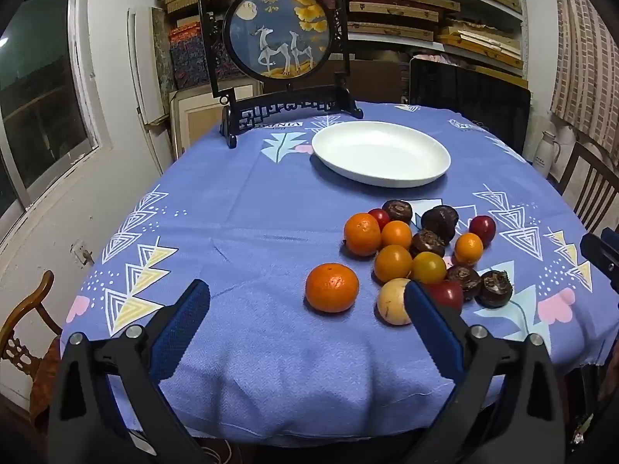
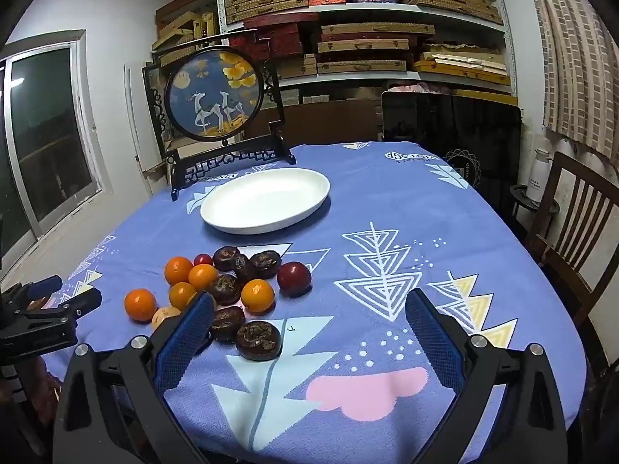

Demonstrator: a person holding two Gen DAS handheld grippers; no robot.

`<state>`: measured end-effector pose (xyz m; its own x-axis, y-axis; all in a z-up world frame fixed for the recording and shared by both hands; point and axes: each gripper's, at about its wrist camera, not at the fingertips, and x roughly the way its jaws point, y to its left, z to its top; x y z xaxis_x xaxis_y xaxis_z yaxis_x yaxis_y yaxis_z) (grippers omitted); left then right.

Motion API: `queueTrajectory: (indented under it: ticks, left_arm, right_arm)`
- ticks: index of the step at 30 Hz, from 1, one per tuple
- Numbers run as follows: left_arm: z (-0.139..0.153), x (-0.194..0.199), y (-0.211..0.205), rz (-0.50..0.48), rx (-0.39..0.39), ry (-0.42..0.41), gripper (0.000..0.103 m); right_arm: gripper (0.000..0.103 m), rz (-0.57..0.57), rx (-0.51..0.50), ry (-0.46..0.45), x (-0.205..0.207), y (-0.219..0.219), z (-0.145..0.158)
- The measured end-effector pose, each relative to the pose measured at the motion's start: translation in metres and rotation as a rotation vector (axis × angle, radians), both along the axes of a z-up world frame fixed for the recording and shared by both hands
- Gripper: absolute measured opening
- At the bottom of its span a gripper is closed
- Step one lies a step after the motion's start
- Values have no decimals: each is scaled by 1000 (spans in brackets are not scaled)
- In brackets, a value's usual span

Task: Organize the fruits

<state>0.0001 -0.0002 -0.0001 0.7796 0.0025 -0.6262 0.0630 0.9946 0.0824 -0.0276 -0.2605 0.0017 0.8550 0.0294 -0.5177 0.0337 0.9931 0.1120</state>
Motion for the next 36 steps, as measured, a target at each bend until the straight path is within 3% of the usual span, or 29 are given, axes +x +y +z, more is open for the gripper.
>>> queueTrajectory:
  ticks: [36]
  left_arm:
    - [1,0,1,-2,-1,-4,98]
  right_arm:
    - [99,8,-5,-14,-4,2,4]
